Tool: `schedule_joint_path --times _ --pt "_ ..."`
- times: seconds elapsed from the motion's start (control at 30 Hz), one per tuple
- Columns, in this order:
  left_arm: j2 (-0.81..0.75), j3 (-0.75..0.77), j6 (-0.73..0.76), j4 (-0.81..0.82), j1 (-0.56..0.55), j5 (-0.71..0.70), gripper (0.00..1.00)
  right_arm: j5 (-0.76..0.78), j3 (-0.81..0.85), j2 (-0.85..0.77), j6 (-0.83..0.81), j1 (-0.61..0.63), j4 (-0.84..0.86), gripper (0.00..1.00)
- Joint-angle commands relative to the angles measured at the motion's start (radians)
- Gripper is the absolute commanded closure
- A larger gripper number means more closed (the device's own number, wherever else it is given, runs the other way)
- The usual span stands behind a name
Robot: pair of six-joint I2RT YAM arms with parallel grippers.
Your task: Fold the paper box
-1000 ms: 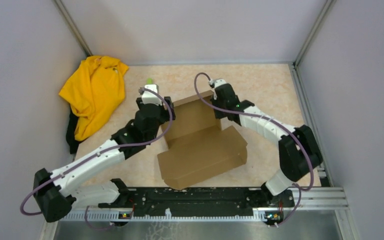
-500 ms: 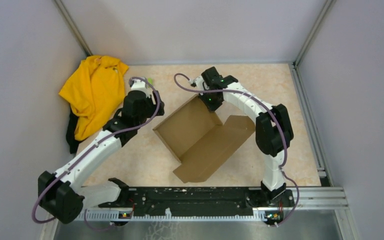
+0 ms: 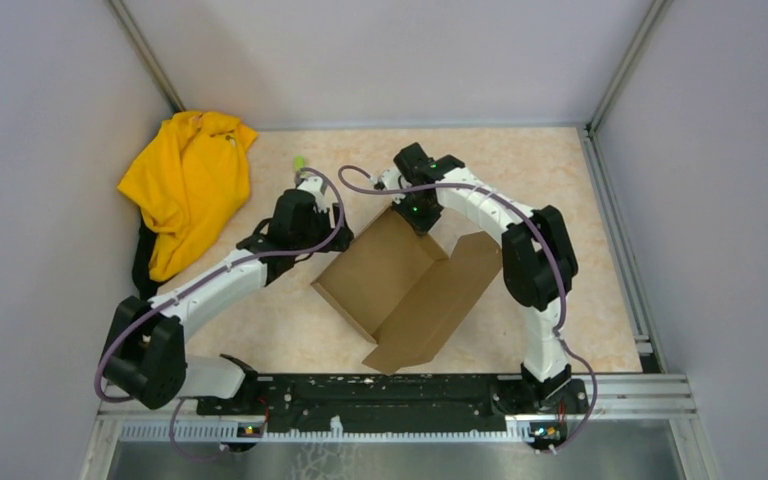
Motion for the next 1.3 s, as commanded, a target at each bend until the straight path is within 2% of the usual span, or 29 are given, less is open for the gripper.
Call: schedule_joint_path --times 0.0,0.2,0.47,0.73,0.9,1.0,1.07,1.13,1.17,1.27 --pt "-0.003 -0.016 0.002 0.061 0.003 0.051 0.25 -0.014 0.049 0.012 -0.016 0.018 -0.004 1.0" --pt "-0.089 -0.021 0.012 0.043 0.004 0.029 0.25 -0.003 0.046 0.035 -0.019 0.021 0.003 1.0" --pt "-0.139 0.006 0.013 -0.009 0.003 0.112 0.25 0.001 0.057 0.063 -0.019 0.026 0.013 1.0" --pt "-0.055 0.005 0.028 -0.057 -0.024 0.147 0.27 -0.004 0.085 0.09 -0.012 0.037 0.015 1.0" --pt "0.025 0.014 0.037 -0.066 -0.054 0.089 0.31 -0.012 0.107 0.093 -0.01 0.048 0.016 1.0" --pt "0.087 0.035 0.038 -0.085 -0.059 0.079 0.39 -0.016 0.117 0.084 -0.005 0.052 0.021 1.0" --pt "0.118 0.047 0.031 -0.093 -0.062 0.061 0.54 -0.012 0.13 0.077 0.002 0.052 0.019 0.96" --pt "0.135 0.054 0.024 -0.099 -0.064 0.028 0.65 -0.002 0.135 0.059 0.015 0.052 0.033 0.87" --pt "0.143 0.055 0.023 -0.102 -0.065 0.023 0.68 0.006 0.136 0.046 0.029 0.052 0.047 0.82" --pt "0.17 0.072 0.012 -0.128 -0.066 -0.001 0.73 0.022 0.157 0.009 0.071 0.04 0.078 0.76"
